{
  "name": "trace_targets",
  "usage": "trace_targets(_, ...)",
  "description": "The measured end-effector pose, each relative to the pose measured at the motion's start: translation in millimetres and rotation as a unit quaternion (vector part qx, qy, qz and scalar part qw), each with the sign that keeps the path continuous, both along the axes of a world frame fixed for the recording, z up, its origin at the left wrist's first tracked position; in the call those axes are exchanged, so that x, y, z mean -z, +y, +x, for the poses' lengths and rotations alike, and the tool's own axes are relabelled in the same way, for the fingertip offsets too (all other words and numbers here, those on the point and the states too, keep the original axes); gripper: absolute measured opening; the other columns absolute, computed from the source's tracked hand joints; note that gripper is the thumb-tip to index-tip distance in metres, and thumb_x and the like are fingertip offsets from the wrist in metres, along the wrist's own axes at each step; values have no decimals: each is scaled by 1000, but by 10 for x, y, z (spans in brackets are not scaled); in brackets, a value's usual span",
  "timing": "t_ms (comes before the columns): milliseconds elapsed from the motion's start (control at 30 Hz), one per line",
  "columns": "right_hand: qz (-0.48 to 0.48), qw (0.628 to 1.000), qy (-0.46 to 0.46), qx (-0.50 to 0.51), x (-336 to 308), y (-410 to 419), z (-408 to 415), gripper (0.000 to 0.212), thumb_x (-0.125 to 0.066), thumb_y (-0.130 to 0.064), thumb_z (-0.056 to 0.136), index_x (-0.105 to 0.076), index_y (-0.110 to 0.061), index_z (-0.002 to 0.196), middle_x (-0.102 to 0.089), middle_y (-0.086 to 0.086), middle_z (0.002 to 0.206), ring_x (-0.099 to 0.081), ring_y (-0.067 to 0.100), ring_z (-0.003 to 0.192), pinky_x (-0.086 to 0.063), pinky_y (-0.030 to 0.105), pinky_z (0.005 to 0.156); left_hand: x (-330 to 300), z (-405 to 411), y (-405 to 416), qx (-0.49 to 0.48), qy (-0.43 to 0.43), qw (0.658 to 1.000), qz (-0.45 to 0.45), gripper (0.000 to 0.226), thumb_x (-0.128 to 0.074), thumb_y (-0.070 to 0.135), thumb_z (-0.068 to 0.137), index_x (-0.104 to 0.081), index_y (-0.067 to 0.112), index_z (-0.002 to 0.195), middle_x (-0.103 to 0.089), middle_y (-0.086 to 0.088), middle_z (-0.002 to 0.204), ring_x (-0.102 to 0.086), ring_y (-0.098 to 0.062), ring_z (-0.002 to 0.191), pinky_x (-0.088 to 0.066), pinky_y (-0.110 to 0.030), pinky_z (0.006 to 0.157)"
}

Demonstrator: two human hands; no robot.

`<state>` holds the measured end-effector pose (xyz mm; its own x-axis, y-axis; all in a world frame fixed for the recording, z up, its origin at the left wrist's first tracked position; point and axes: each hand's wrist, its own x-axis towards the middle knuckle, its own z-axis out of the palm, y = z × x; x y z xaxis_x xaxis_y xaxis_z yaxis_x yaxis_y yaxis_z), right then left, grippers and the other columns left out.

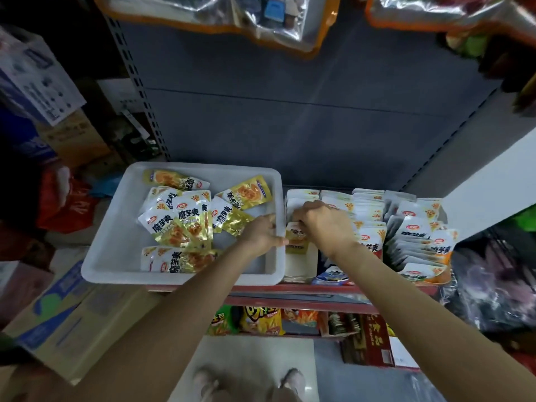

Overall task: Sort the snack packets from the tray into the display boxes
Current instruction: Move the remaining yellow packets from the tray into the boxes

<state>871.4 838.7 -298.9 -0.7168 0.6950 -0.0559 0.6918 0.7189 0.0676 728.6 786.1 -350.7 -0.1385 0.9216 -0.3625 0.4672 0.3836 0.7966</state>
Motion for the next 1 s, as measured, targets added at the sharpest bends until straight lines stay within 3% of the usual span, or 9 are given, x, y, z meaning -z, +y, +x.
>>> trace_targets(67, 41, 999, -9, -27, 17, -23, -1, 37, -62, -7, 82, -60, -18, 117, -60, 7, 107, -61, 28, 100, -39, 28, 61, 11, 0, 0, -4, -3, 1000, 8, 61, -73, 12, 80, -46, 7, 135, -57, -8, 130, -51, -22, 122, -42, -30, 97)
trace_targets(200, 101, 994, 34, -29, 64, 26, -22, 44, -89, -8, 36, -69, -19, 74, -60, 0, 70, -63, 21, 68, -44, 22, 44, 36, -10, -40, 3, -10, 1000, 16, 60, -71, 17, 82, -45, 6, 135, -56, -10, 130, -51, -25, 122, -43, -33, 98)
trace_targets(367, 84, 989, 122, -28, 68, -73, -131, 38, -87, -4, 48, -67, -12, 79, -59, 6, 80, -60, 26, 71, -47, 28, 47, 124, -251, -174, -41, 26, 999, 16, 58, -66, 27, 87, -44, 6, 136, -56, -11, 131, -54, -23, 117, -42, -25, 88)
trace_targets(500, 49, 984, 164, -56, 121, -262, -479, 36, -83, -8, 58, -68, -12, 90, -61, 8, 90, -61, 27, 78, -48, 28, 52, 156, -697, -331, -108, 74, 991, 26, 47, -66, 20, 87, -51, 5, 129, -58, -12, 127, -56, -25, 115, -45, -31, 93)
trace_targets(633, -113, 989, 95, -7, 373, -379, -966, 41, -59, -12, 88, -48, -15, 128, -42, 8, 130, -55, 29, 110, -51, 37, 81, 227, -1111, -541, -84, 238, 968, -5, 51, -69, 23, 82, -52, 11, 129, -53, -9, 130, -53, -26, 116, -46, -31, 92)
trace_targets(733, -241, 967, 63, 58, 619, -392, -1244, 49, -49, -9, 93, -32, -14, 139, -31, 11, 142, -48, 36, 121, -46, 45, 94, 275, -1321, -679, -5, 346, 937, -51, 66, -71, 34, 78, -42, 17, 135, -33, -7, 145, -34, -28, 133, -37, -38, 103)
trace_targets(833, -274, 954, 45, 114, 887, -347, -1396, 66, -49, -4, 92, -17, -22, 148, -17, 8, 153, -34, 35, 134, -39, 46, 103, 318, -1491, -752, 47, 369, 922, -109, 93, -71, 41, 78, -14, 23, 149, 4, -6, 159, 0, -31, 145, -15, -48, 114)
trace_targets(933, -278, 953, -3, 123, 1024, -327, -1488, 75, -41, 4, 90, -5, -22, 151, 3, 5, 157, -29, 34, 138, -37, 46, 103, 372, -1599, -782, 73, 376, 915, -127, 99, -71, 41, 78, -6, 26, 150, 10, -5, 158, 6, -32, 145, -7, -51, 115)
trace_targets(1000, -245, 963, -27, 112, 1072, -345, -1552, 73, -37, 7, 89, -6, -19, 151, -1, 8, 157, -35, 35, 134, -42, 45, 98, 401, -1638, -810, 81, 382, 910, -137, 98, -71, 35, 80, -3, 28, 150, 8, -4, 159, 4, -31, 145, -5, -51, 116)
